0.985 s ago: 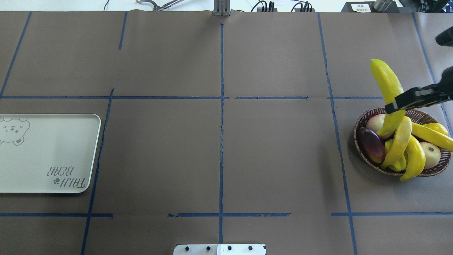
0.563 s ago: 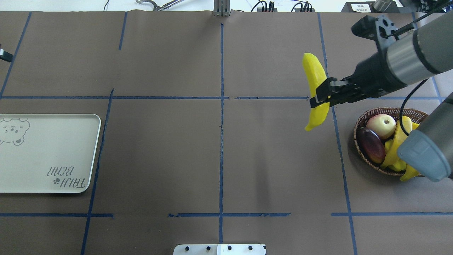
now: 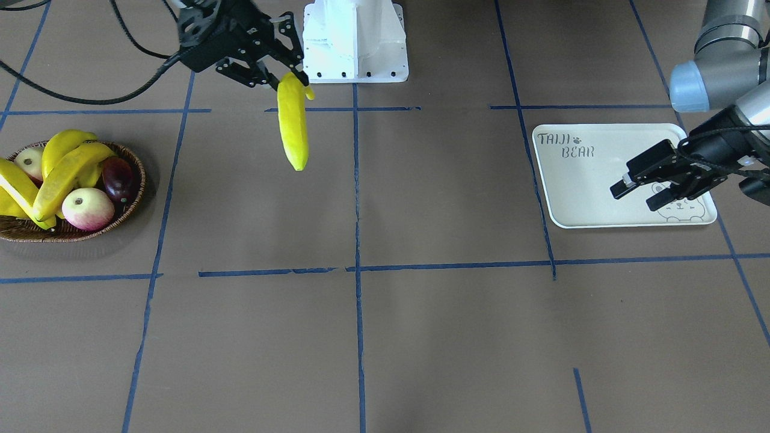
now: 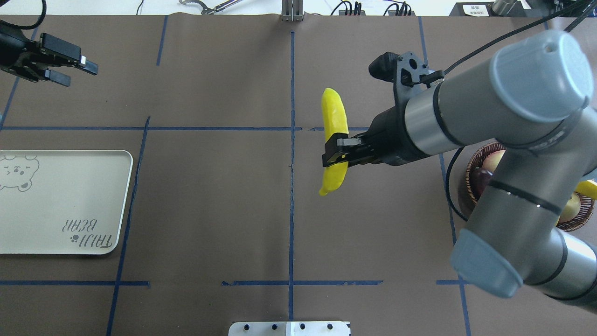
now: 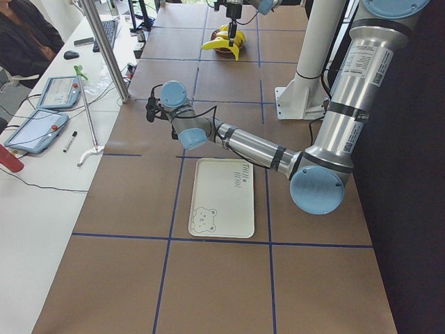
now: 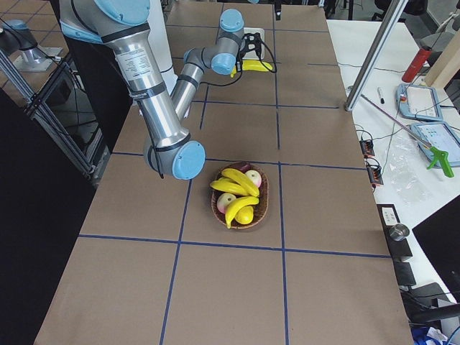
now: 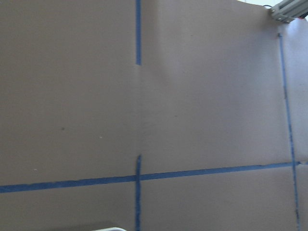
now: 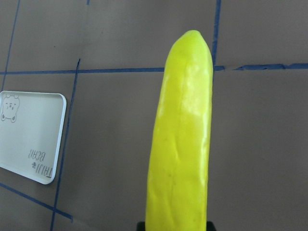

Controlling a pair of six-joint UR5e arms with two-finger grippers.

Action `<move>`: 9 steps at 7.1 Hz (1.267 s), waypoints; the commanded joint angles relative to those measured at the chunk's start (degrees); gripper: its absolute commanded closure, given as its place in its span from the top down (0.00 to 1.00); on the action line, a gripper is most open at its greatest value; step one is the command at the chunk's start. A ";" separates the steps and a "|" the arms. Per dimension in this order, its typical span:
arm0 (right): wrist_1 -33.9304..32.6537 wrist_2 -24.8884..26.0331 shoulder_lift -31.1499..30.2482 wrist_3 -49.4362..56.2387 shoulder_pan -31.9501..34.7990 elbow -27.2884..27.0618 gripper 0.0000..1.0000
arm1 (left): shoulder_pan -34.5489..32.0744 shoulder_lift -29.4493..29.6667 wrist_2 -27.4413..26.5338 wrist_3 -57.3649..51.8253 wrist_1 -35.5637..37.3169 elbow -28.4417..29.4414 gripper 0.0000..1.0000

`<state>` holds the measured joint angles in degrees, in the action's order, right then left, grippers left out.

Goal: Transfer all bananas from basket to plate

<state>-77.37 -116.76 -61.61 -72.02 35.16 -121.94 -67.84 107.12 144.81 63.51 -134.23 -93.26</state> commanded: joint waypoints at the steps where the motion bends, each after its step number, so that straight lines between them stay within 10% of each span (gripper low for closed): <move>1: 3.79 7.85 1.75 -4.52 -6.75 0.22 0.00 | 5.67 2.47 -7.11 16.02 -12.47 -0.86 1.00; 3: 3.63 8.65 5.35 -5.85 -8.08 2.23 0.00 | 16.20 3.26 -21.62 36.35 -26.46 -0.87 1.00; 9: 3.45 8.66 8.52 -7.08 -8.61 5.05 0.00 | 24.06 12.93 -22.73 54.88 -26.78 -3.06 1.00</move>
<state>-73.88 -108.11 -53.37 -78.80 26.52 -117.41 -44.99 119.32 122.13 117.29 -161.06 -95.54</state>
